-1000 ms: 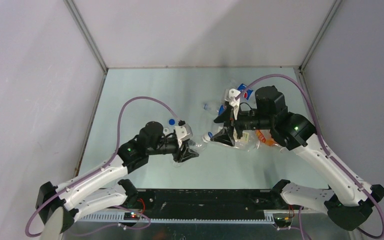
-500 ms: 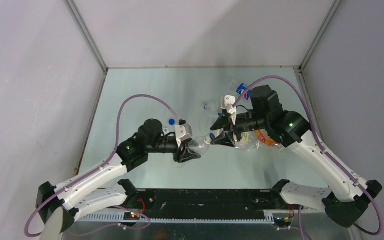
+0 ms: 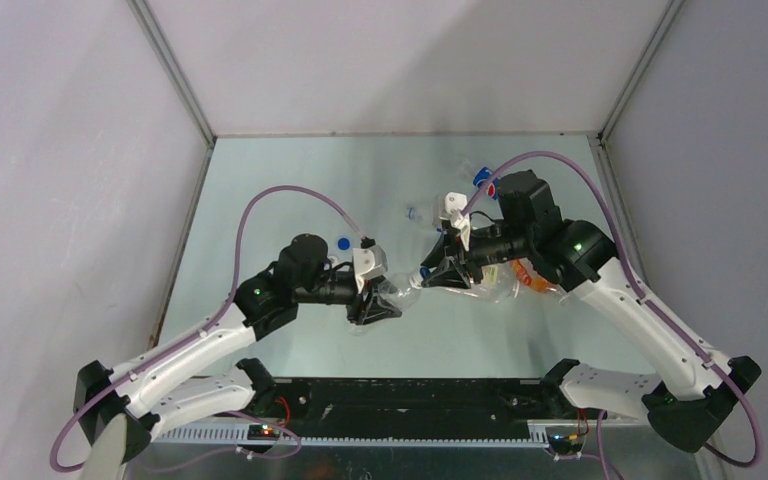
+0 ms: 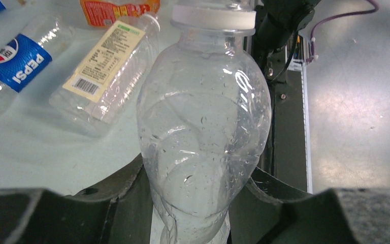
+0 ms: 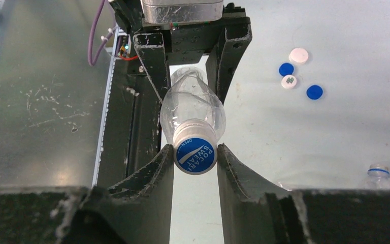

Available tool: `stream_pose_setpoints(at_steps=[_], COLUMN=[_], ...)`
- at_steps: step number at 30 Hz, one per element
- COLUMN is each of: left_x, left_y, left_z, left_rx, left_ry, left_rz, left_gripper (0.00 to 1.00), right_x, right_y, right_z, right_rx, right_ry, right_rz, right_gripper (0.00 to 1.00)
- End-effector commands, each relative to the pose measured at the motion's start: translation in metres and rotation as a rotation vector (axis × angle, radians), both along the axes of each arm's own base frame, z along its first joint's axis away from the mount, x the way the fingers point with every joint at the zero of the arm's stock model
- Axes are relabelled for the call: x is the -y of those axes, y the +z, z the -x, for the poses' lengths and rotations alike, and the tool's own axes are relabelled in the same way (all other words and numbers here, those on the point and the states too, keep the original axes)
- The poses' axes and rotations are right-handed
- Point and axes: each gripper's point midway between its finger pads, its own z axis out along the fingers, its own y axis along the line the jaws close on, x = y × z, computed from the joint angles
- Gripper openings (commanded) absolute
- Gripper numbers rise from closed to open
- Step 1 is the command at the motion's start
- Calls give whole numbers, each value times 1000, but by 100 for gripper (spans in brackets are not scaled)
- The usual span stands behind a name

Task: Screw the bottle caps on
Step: Screw the bottle cap onto the plastic bottle.

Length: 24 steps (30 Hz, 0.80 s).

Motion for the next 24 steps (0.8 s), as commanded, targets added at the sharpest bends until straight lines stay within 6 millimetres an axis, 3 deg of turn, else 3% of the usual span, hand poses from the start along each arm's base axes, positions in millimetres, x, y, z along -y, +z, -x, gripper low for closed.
stream_pose_setpoints(at_steps=[1, 9, 13, 18, 24], left_x=[3, 5, -1, -11, -19], left_y=[27, 42, 49, 64, 63], left_z=[-5, -16, -31, -50, -61], left_rx=[63, 103, 164, 258, 327], left_ry=[-11, 44, 128, 250, 321], left_rz=[31, 77, 82, 116, 89], left_gripper=[0, 0, 0, 0, 0], right_x=[-1, -9, -16, -22, -28], right_y=[3, -6, -12, -22, -29], right_z=[5, 4, -9, -25, -39], right_rx=[-2, -96, -203, -423, -639], right_ry=[35, -1, -122, -352, -596], right_rz=[14, 52, 77, 107, 105], right_gripper=[23, 15, 10, 11, 13])
